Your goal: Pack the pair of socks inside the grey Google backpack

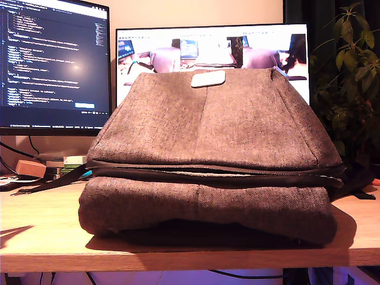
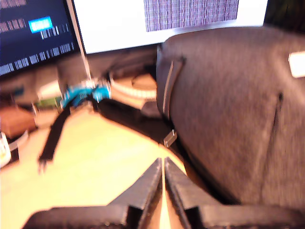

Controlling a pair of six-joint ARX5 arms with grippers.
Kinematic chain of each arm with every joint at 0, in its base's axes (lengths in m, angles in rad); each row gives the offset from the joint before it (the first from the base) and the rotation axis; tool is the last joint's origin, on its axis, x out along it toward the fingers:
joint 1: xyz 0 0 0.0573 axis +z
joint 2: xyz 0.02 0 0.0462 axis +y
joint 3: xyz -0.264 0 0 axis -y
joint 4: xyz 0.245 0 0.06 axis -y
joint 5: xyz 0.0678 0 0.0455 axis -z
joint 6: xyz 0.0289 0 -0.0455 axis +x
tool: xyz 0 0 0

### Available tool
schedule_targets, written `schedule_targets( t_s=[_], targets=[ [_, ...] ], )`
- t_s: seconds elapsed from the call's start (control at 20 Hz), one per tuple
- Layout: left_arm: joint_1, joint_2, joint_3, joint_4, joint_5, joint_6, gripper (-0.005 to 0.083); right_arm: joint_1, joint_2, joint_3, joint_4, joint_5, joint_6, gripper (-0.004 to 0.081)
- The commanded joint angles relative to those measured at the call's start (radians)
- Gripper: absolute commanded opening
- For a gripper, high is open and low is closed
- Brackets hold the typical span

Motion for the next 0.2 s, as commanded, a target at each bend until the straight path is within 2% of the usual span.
schedule_targets(
  t_s=[0.0, 0.15],
  targets=[
    [0.003, -0.002, -0.002, -0.022, 0.001, -0.005, -0.0024, -0.002, -0.002, -0.011, -0.032, 0.0, 0.0, -0.0013],
    [0.003, -0.002, -0.002, -0.076, 0.001, -0.005, -0.0024, -0.002, -0.002, -0.011, -0.097, 0.0, 0.0, -0.0013]
  ],
)
